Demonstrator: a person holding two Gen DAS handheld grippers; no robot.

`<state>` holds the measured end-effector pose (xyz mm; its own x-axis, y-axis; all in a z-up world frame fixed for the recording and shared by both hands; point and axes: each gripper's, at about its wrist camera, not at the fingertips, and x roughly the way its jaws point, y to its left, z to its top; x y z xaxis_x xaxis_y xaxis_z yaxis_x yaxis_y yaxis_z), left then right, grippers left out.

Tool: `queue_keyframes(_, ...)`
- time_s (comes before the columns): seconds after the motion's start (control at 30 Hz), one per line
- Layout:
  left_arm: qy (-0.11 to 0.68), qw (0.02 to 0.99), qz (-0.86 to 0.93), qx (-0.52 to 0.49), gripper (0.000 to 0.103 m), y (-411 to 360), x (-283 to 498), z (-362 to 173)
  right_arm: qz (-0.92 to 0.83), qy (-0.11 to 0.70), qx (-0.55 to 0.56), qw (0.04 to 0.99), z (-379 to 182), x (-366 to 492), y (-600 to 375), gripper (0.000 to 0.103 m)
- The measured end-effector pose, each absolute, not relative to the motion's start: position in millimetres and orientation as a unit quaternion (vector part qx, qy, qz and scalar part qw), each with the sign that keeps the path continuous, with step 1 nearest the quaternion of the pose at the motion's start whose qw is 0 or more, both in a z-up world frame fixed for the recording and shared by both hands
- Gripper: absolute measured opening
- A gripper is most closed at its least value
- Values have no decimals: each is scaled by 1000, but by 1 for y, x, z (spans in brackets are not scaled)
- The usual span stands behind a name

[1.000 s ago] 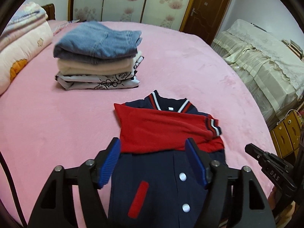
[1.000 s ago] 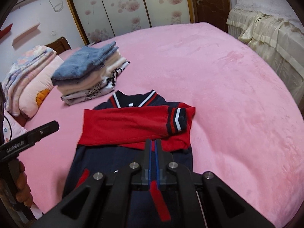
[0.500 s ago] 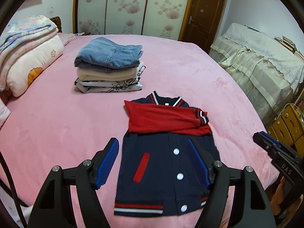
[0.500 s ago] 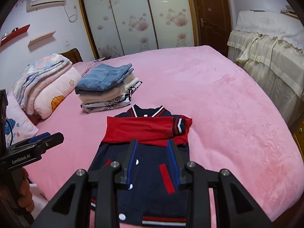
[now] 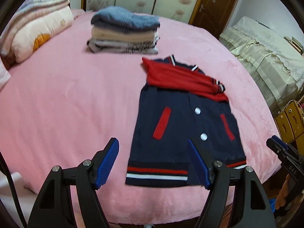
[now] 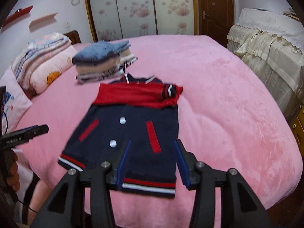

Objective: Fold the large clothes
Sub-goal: 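Move both grippers open to the striped hem of the navy jacket, then grasp the striped hem with both grippers and fold it up to the collar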

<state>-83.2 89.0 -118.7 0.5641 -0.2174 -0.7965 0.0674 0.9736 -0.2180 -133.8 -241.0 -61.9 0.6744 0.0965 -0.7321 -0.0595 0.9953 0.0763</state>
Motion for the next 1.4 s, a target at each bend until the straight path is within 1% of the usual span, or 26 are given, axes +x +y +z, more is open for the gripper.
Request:
queue_keyframes(0.1,471,875,-79,-86,72,92,-81,-141,42,422,24,905,-86,-137,-247,48)
queue_keyframes(0.37,514,844,-89,-126,72,98,-71,-198,54,476,68,875,-142,-135,-270,48)
queue_keyframes(0.63,528,833,-105,-132,71,94,-67,-222,75,505,104,854,-174,-128,-281,48)
queue_keyframes(0.83,528,830,-115,-140,71,96,-65,-230,80,509,123,848,-185,-126,-286,48)
queue_keyframes(0.9,527,829,-118,-144,69,97,-65,-231,82,510,124,847,-187,-124,-286,48)
queue_keyframes(0.93,527,829,-120,-145,61,97,-65,-230,85,510,125,847,-187,-124,-286,46)
queue_keyframes(0.97,529,827,-124,-144,51,96,-66,-231,89,509,126,847,-187,-124,-286,33)
queue_keyframes(1.0,530,825,-131,-144,47,94,-66,-230,98,510,130,845,-187,-123,-286,25)
queue_keyframes(1.07,532,826,-128,-137,40,91,-68,-229,106,512,129,843,-187,-124,-283,16)
queue_keyframes(1.1,535,824,-127,-136,37,89,-69,-229,107,510,123,844,-185,-124,-281,13)
queue_keyframes(1.17,545,817,-125,-141,28,87,-67,-230,109,506,118,848,-181,-125,-278,11)
queue_keyframes(1.2,551,812,-125,-147,26,88,-66,-230,110,504,116,849,-179,-126,-277,11)
queue_keyframes(1.27,561,801,-126,-165,16,90,-63,-228,109,503,112,850,-175,-125,-276,10)
queue_keyframes(1.33,566,792,-133,-185,10,92,-60,-222,113,496,110,854,-168,-125,-275,9)
queue_keyframes(1.4,558,786,-152,-219,9,94,-56,-208,118,487,113,858,-158,-124,-277,9)
